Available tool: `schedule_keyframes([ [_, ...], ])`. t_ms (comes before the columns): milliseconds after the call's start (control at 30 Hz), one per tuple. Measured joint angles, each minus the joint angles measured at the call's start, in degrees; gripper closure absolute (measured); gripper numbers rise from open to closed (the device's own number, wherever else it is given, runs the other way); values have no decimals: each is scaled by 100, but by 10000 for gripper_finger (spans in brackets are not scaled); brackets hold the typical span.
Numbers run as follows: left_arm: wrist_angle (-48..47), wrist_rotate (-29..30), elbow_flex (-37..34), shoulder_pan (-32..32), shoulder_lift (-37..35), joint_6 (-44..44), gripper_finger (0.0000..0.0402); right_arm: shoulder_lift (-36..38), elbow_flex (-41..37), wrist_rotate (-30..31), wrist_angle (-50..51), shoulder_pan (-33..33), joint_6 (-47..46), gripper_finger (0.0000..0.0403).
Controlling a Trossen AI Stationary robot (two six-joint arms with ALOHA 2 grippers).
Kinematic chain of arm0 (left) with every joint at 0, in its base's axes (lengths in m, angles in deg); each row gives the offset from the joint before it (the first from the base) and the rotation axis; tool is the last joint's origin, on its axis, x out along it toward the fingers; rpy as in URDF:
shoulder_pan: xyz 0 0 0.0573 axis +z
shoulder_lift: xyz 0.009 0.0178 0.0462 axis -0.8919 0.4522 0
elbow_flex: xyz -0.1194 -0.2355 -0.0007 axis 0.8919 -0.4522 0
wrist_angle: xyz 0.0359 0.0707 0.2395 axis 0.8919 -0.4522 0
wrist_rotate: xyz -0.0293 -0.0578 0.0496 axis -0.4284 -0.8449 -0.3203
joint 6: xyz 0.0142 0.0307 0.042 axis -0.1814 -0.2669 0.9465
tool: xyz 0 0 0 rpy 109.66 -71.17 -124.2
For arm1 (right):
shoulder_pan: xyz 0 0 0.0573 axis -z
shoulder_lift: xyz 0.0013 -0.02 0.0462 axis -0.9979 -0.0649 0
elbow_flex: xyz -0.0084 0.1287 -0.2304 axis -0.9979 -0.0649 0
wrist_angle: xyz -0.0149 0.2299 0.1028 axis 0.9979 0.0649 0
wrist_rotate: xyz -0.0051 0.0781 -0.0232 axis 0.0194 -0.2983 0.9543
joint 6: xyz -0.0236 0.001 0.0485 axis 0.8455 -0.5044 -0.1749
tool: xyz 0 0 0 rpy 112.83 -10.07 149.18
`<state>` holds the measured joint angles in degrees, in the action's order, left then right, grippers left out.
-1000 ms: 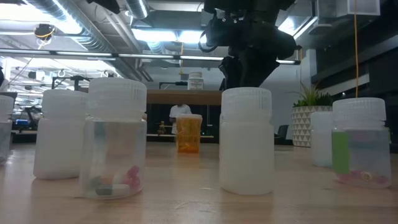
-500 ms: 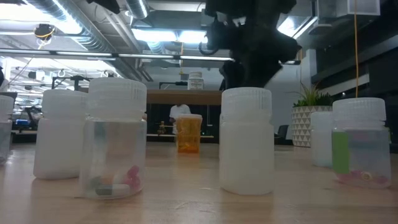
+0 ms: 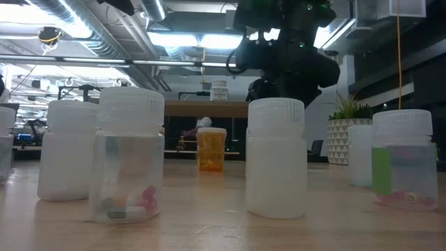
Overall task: Pick and place medicine bottles onto shelf by color
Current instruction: Put the top blue pill bottle on the shelf aligned with the blue pill bottle
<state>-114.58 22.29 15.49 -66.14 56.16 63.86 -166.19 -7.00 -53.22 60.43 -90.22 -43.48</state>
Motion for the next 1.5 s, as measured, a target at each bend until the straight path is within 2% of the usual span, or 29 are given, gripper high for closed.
schedule_keyframes([
  [300, -1, 1, 0, 0, 0, 2, 328, 0, 0, 3, -24, 0, -20, 83],
  [667, -2, 0, 0, 0, 2, 2, 328, 0, 0, 4, -35, 0, -41, 136],
  [933, 0, 1, 0, 0, 0, 2, 328, 0, 166, 79, 90, 36, -595, 138],
  [1133, -2, 0, 0, 0, 0, 2, 328, 10, 604, -76, 555, 116, -434, 138],
  [1233, -2, 0, 0, 2, 0, 2, 328, 13, 582, -354, 643, 109, -307, 138],
  [1500, -2, 31, 0, 1, 2, 2, 328, 13, 498, -357, 556, 66, -322, 138],
])
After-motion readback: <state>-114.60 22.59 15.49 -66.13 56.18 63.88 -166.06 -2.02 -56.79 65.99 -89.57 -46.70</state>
